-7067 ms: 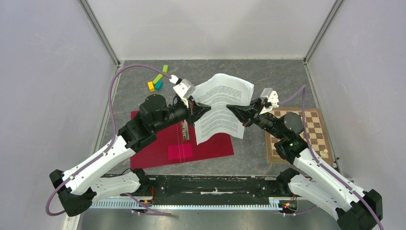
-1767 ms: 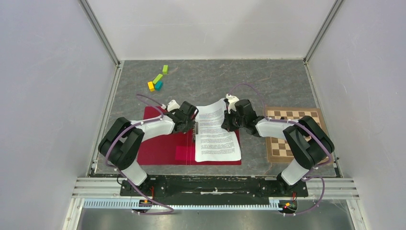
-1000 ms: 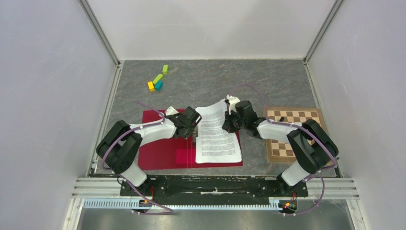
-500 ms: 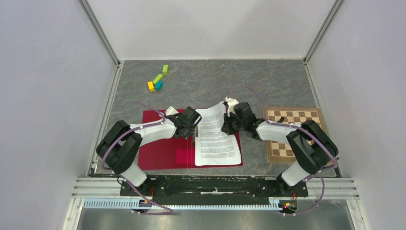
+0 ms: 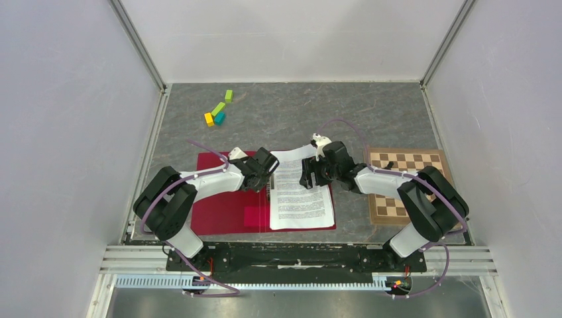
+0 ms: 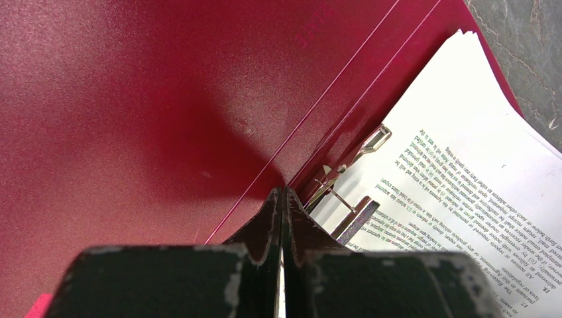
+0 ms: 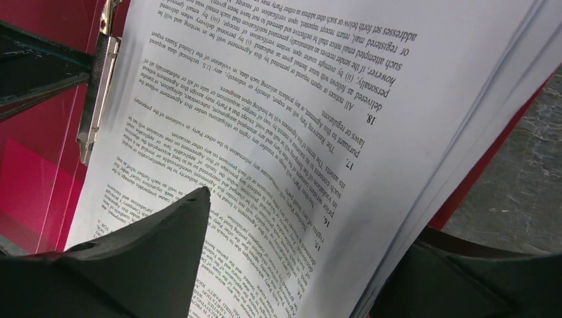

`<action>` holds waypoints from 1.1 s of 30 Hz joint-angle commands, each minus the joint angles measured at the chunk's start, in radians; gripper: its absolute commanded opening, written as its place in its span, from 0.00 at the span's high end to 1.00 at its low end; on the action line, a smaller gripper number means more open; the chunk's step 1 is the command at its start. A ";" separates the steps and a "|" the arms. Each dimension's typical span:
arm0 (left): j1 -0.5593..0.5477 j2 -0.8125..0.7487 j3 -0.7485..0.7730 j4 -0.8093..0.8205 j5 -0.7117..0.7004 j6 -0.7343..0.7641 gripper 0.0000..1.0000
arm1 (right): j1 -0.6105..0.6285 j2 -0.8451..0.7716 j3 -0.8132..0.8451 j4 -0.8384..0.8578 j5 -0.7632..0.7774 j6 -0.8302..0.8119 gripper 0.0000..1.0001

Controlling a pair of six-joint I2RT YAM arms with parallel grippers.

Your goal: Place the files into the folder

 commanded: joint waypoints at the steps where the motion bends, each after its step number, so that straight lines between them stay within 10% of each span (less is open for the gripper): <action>1: -0.009 0.038 -0.023 -0.124 -0.010 -0.020 0.98 | 0.007 -0.014 0.040 -0.062 0.063 0.009 0.19; 10: -0.009 0.038 -0.013 -0.122 -0.009 -0.007 0.98 | 0.007 -0.011 0.071 -0.162 0.165 0.020 0.02; 33: -0.009 -0.013 0.035 -0.121 -0.012 0.076 0.98 | -0.031 -0.038 0.104 -0.266 0.265 0.000 0.02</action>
